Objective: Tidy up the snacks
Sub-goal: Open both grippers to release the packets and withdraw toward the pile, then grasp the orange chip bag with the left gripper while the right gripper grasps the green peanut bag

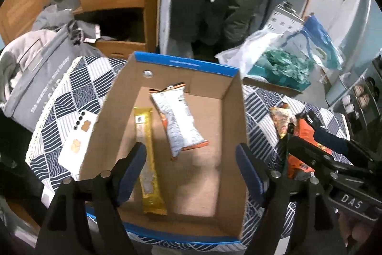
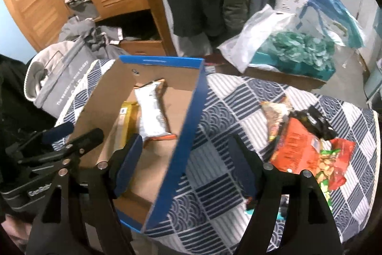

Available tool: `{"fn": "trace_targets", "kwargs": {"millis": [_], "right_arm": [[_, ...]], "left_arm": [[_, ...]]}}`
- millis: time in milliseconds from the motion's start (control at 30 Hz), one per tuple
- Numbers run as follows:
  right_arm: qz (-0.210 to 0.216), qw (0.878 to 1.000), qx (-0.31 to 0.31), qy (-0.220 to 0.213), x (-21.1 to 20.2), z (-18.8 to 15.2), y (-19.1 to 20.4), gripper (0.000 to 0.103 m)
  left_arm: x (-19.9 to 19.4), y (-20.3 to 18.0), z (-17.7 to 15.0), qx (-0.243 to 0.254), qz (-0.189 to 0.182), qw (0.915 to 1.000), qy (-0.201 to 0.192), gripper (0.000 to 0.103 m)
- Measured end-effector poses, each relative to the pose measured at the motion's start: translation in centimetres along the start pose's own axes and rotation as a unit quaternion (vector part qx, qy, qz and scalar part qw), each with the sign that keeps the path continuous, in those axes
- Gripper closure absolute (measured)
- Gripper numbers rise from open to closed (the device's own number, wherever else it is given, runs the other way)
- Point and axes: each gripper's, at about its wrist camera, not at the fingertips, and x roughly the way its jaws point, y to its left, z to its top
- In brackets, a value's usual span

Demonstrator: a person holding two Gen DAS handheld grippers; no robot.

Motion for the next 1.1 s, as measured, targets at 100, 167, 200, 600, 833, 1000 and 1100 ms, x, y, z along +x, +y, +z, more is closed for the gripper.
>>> {"fn": "trace_targets", "kwargs": {"millis": [100,167,200,600,833,1000,1100], "right_arm": [[-0.010,1.000,0.013,0.000,-0.4,-0.4,-1.8,0.027],[-0.018,1.000,0.021,-0.001,-0.8,-0.7,-3.0,0.027],[-0.023,0.999,0.026,-0.002,-1.0,-0.9,-3.8,0.027],[-0.062,0.994,0.088,-0.004,-3.0,-3.3,-12.1,0.027],[-0.071,0.991,0.110,-0.004,-3.8,-4.3,-15.3,0.027],[-0.088,0.990,0.114,0.000,-3.9,-5.0,-17.3,0.027],[-0.103,0.987,0.119,0.007,-3.3,-5.8,-18.6,0.027]], "left_arm": [[0.1,-1.6,0.0,0.012,-0.007,0.9999,0.004,0.024],[0.3,-2.7,-0.1,0.022,-0.012,0.9997,0.008,0.024],[0.5,-3.3,-0.2,0.029,-0.013,0.9995,0.011,0.024],[1.6,-9.0,-0.6,0.073,-0.026,0.9966,0.027,0.024],[3.0,-11.8,-0.5,0.088,-0.028,0.9952,0.032,0.024],[4.3,-13.9,-0.9,0.100,-0.039,0.9929,0.051,0.024],[4.9,-15.1,-1.4,0.110,-0.044,0.9912,0.059,0.024]]}}
